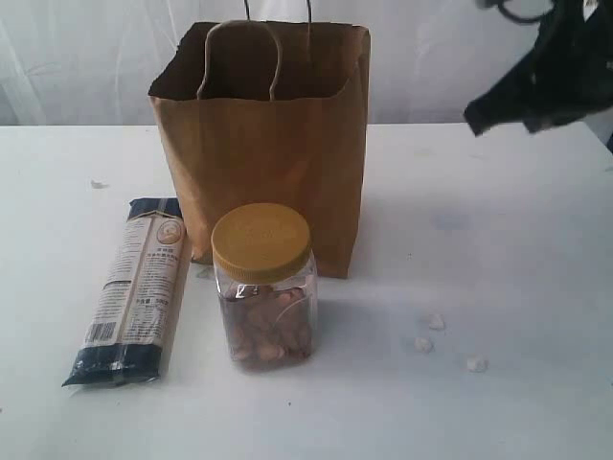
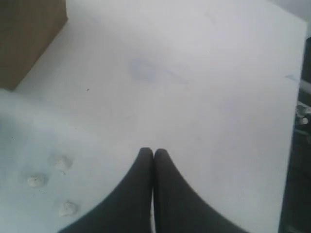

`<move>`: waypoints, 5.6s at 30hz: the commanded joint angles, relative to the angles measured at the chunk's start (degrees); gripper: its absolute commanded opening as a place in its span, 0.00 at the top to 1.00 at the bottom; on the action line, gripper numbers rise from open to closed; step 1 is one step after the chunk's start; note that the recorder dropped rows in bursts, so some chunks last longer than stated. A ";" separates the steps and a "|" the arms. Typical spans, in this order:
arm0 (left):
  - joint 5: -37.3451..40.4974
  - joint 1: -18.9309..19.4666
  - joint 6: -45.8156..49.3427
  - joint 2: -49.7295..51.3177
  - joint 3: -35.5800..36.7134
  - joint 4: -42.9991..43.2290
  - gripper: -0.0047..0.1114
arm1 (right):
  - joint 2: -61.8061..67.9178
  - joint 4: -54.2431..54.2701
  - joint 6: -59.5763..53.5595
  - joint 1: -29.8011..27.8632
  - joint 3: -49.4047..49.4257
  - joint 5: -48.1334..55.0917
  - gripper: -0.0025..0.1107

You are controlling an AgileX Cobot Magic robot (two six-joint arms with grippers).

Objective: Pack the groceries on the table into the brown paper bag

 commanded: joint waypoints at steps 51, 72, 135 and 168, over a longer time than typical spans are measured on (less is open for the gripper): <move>0.14 0.19 -0.29 -0.28 0.16 -0.40 0.96 | 24.26 17.78 -2.85 0.04 18.25 -22.84 0.70; 0.14 0.19 -0.29 -0.28 0.16 -0.40 0.96 | 23.13 17.75 -5.63 0.04 14.08 -15.00 0.97; 0.14 0.19 -0.29 -0.28 0.16 -0.40 0.96 | 17.68 27.39 -13.81 9.79 -23.13 -11.61 0.98; 0.14 0.19 -0.29 -0.28 0.16 -0.40 0.96 | -4.63 8.59 -13.15 9.70 -23.13 -2.31 0.98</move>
